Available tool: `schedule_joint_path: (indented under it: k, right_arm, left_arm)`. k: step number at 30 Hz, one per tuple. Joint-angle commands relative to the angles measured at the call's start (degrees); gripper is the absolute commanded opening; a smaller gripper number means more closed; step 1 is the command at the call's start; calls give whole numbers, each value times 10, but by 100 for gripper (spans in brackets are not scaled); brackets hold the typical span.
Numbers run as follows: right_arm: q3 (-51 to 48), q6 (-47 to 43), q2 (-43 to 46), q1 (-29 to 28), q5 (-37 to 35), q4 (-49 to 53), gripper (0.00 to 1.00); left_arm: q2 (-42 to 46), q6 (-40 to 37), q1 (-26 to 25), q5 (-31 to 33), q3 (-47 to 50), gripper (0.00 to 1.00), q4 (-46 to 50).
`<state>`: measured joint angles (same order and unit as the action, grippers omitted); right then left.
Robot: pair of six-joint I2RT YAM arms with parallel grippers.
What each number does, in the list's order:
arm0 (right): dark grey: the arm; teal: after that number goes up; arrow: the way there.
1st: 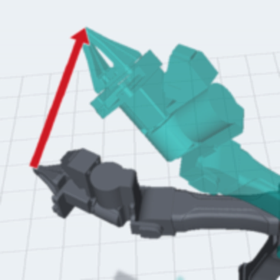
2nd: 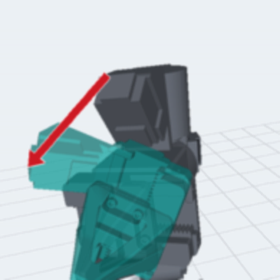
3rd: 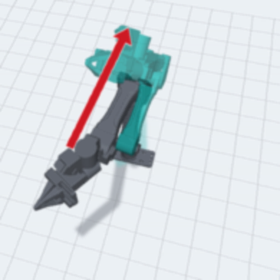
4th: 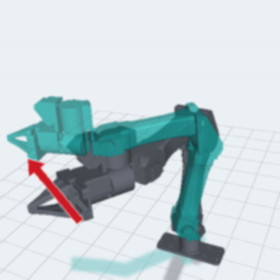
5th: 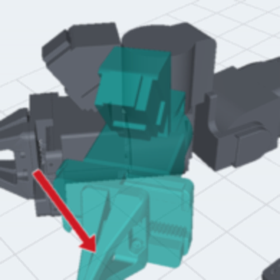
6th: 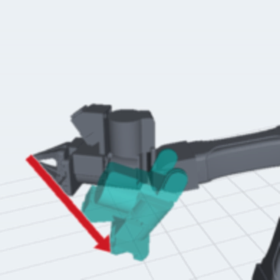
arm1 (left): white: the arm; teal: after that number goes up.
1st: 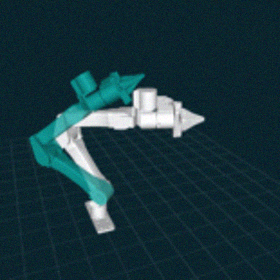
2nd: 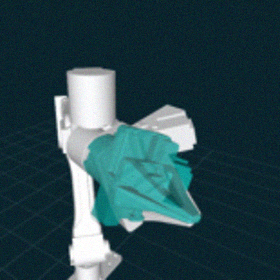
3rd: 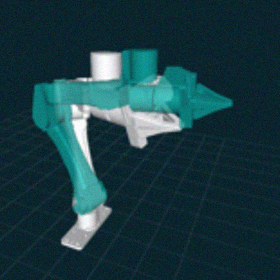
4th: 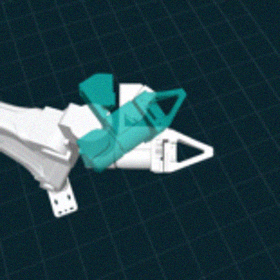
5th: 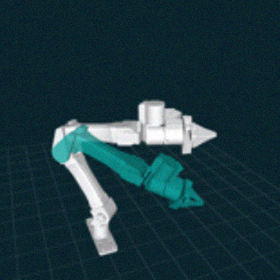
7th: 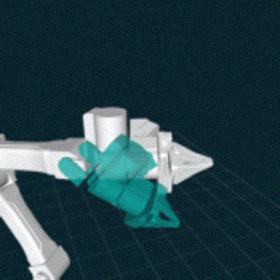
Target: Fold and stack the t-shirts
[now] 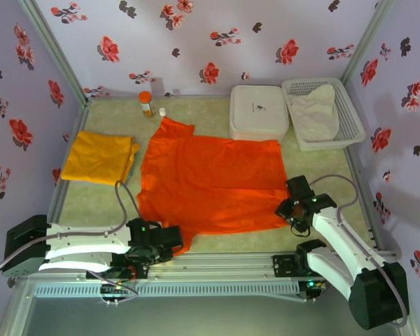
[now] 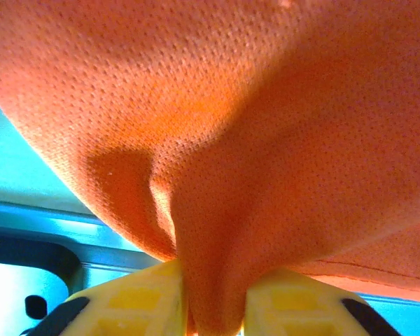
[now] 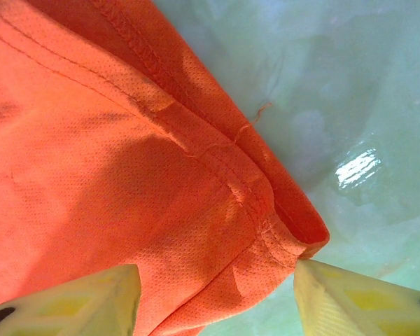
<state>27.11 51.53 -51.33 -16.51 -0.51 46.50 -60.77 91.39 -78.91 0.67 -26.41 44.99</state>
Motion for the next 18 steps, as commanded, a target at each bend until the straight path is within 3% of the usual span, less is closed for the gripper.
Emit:
schedule_joint_path:
  k: [1,8,13,18]
  right_arm:
    - [-4,13,-19,-4,-2,-16,59]
    - [-8,24,-65,-13,4,-58,52]
    - [-18,29,-78,-16,14,-79,32]
    - [-17,25,-70,-16,19,-86,12]
  left_arm:
    - [-2,18,-4,32,16,20,-3]
    - [6,17,-4,37,12,12,8]
    - [13,22,-4,42,12,1,8]
    - [21,24,-3,59,1,0,23]
